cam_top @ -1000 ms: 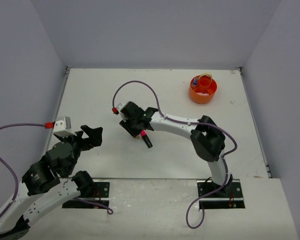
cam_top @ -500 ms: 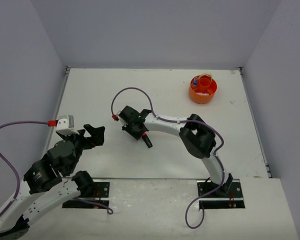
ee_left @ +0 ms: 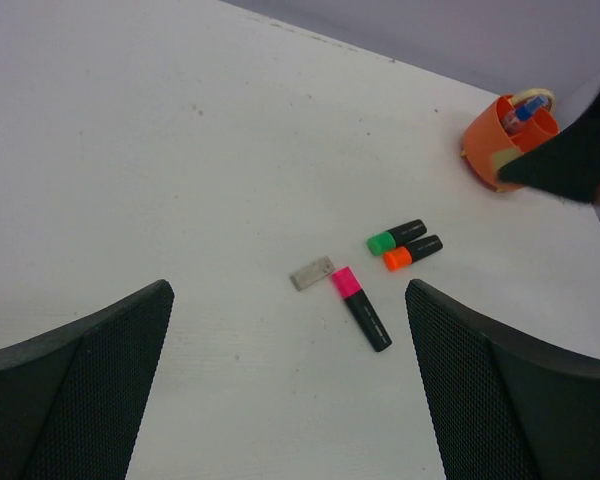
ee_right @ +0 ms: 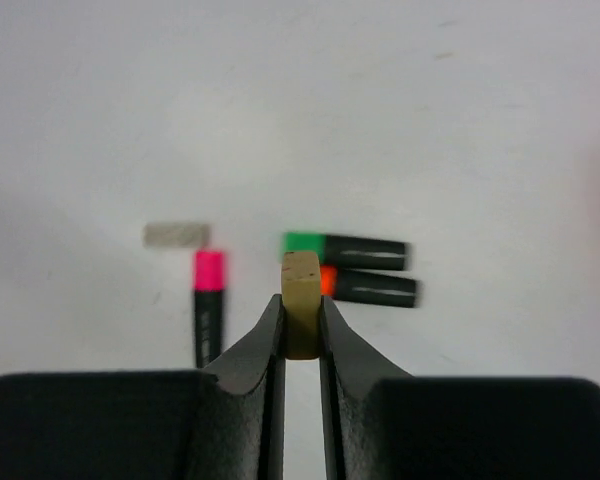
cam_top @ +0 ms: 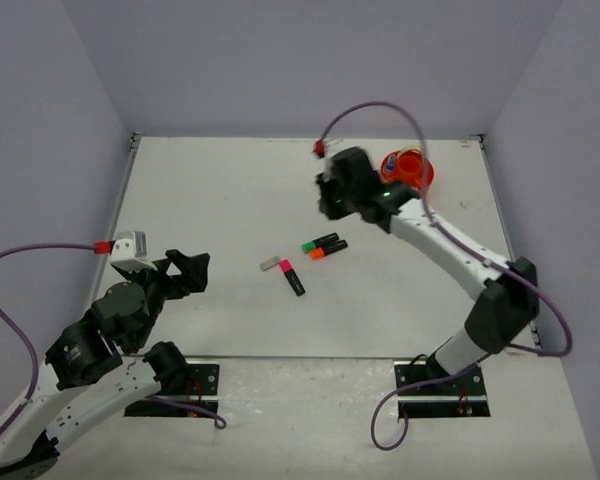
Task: Sort the stationery into containers
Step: Pick up the stationery from the center of the board, then place the stationery in the storage box.
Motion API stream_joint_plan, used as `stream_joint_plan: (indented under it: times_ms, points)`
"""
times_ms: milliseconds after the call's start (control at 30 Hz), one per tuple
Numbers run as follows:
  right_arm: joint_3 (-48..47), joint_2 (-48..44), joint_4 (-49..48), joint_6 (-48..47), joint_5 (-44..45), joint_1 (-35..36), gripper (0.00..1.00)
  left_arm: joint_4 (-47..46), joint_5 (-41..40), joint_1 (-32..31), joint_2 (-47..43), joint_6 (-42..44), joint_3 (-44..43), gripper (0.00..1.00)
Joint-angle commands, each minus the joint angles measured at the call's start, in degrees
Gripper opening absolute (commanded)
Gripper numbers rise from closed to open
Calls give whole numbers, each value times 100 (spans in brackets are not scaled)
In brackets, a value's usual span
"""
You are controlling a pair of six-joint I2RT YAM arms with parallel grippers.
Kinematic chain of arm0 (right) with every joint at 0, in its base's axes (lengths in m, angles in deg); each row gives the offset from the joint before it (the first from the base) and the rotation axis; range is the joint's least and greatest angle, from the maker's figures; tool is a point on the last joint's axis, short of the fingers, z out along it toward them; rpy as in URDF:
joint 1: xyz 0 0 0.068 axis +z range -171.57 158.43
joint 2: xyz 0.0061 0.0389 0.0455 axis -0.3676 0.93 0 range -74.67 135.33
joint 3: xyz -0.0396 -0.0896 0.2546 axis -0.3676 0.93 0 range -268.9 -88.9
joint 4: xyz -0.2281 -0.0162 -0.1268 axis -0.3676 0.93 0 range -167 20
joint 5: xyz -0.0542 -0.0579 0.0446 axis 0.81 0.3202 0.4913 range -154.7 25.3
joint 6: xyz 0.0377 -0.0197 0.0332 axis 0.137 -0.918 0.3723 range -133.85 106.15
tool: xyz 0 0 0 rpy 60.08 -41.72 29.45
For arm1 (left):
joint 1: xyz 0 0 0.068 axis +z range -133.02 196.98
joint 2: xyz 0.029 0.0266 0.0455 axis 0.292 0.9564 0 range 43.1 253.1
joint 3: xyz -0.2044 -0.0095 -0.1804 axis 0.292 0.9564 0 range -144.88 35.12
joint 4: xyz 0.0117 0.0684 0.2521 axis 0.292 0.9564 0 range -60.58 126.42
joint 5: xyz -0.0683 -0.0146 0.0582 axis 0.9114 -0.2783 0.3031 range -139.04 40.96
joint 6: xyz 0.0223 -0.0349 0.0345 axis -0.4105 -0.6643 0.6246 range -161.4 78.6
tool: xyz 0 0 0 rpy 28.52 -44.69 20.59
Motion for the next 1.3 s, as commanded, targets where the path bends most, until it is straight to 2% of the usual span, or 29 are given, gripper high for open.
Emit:
stream_joint_plan:
  times_ms: [0, 67, 200, 433, 633, 967, 1133, 1267]
  points:
    - [507, -1269, -100, 1148, 31, -2426, 0, -315, 85, 15, -98, 240, 89, 100]
    - [636, -1416, -123, 1320, 145, -3283, 0, -330, 115, 15, -90, 255, 96, 100]
    - [316, -857, -131, 1380, 644, -4240, 0, -437, 224, 15, -34, 353, 140, 100]
    - [-760, 408, -177, 1250, 1232, -4606, 0, -471, 370, 15, 157, 431, 131, 100]
    - [-1864, 1431, 232, 737, 1005, -4635, 5, -570, 443, 15, 68, 503, 168, 100]
    - [-2265, 2048, 309, 727, 405, -4643, 11, -600, 503, 15, 113, 554, 169, 100]
    - [-2312, 2113, 325, 752, 214, -4643, 20, -612, 507, 15, 113, 563, 171, 100]
    - [-2395, 2182, 402, 782, 191, -4643, 33, -635, 549, 15, 113, 595, 184, 100]
